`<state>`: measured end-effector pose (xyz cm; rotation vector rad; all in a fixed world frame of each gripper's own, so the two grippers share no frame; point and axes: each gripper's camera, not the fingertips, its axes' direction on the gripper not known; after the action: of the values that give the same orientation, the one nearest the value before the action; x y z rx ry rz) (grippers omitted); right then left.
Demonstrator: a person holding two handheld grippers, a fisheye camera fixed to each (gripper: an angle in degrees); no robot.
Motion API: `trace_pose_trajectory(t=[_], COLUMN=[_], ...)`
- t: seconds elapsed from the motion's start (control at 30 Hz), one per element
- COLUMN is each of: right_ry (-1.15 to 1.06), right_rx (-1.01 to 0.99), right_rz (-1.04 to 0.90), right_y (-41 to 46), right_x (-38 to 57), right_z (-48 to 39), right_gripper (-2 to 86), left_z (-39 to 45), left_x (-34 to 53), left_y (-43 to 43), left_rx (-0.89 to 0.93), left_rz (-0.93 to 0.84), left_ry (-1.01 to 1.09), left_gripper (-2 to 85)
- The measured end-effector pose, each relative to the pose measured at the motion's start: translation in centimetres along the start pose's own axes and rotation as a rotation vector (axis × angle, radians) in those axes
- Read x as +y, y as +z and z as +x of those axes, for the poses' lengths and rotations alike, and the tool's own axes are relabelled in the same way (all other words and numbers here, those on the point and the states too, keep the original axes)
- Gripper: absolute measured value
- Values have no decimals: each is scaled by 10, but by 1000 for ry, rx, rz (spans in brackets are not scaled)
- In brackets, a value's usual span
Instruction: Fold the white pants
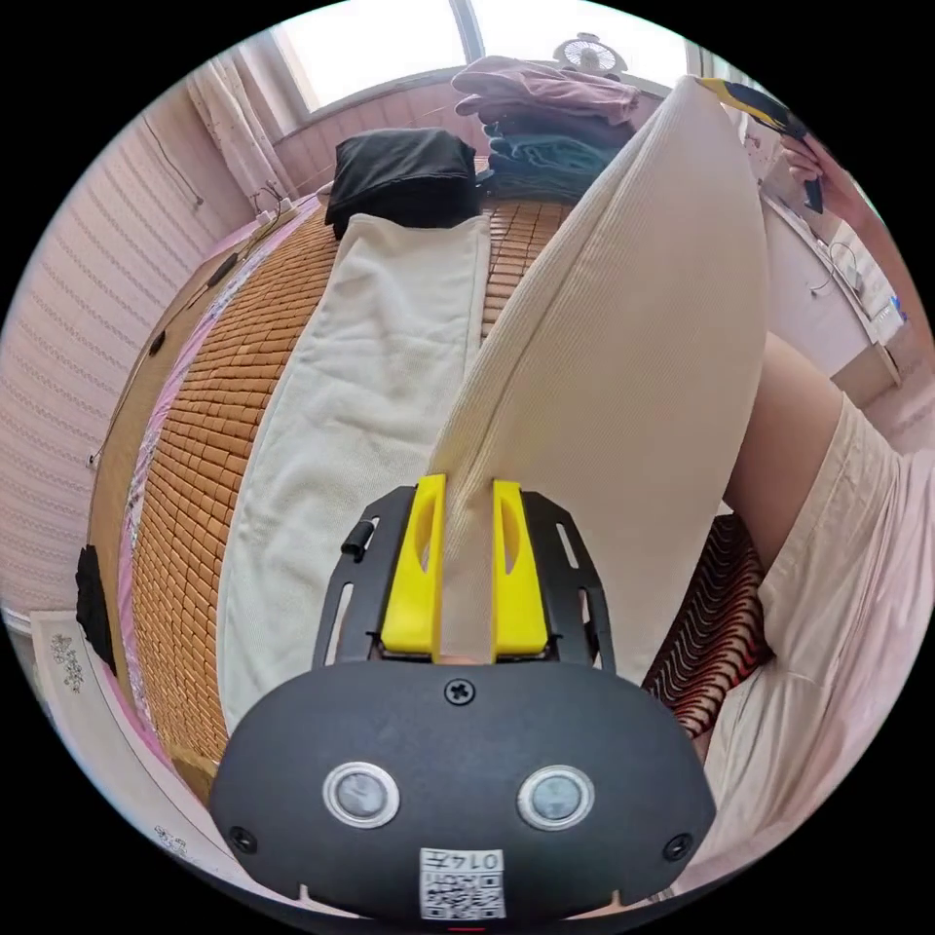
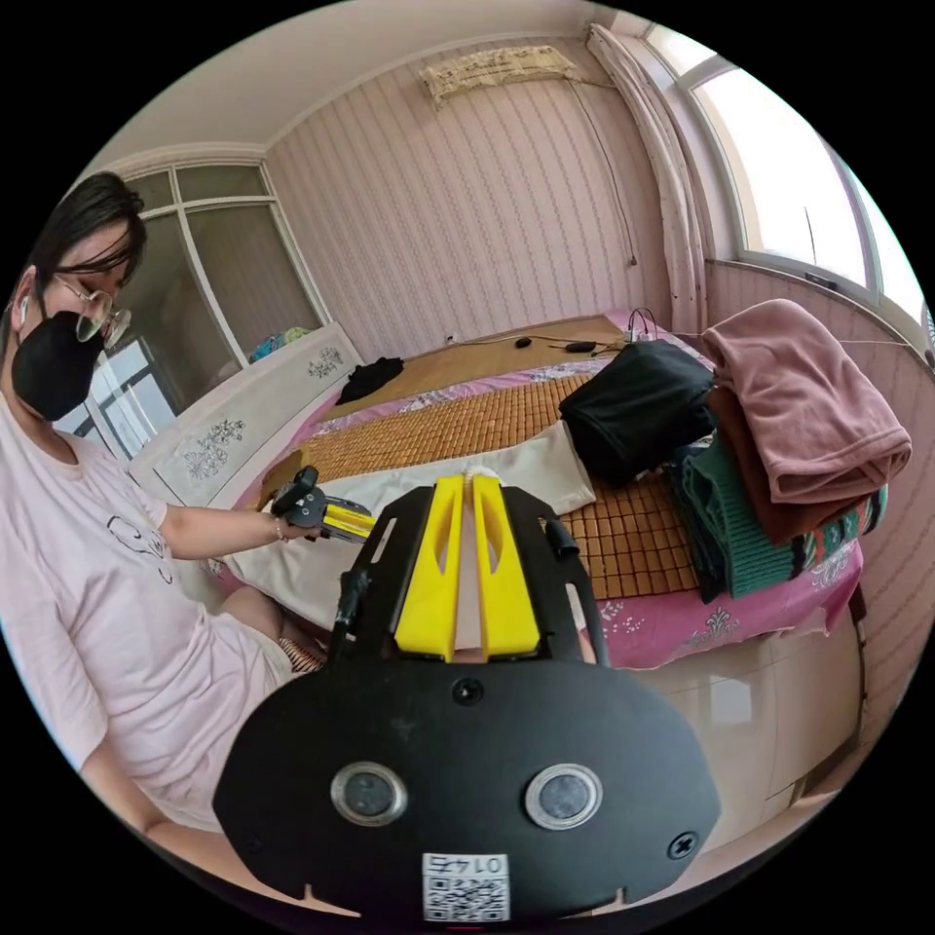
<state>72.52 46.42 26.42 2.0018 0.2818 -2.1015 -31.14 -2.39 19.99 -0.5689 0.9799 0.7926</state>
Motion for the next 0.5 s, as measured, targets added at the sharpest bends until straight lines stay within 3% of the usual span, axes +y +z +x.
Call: trace_pose_trajectory(t=[0.2,0.33,0.4,0.5], right_ry=[-13,120,98,119], right_rx=[10,30,48,119], right_rz=[72,63,-5,-156], right_y=[-38,-50,-24,67], right_x=[28,37,26,8], right_z=[-26,-19,-7,40], right_gripper=[-2,3,6,10], left_z=[20,14,-3,-24], left_x=[15,40,37,18], left_y=[-58,-129,-129,-84], left_rx=[53,249,289,199], left_rz=[56,154,156,87], left_ry=[119,192,105,-27], left_gripper=[4,4,9,24])
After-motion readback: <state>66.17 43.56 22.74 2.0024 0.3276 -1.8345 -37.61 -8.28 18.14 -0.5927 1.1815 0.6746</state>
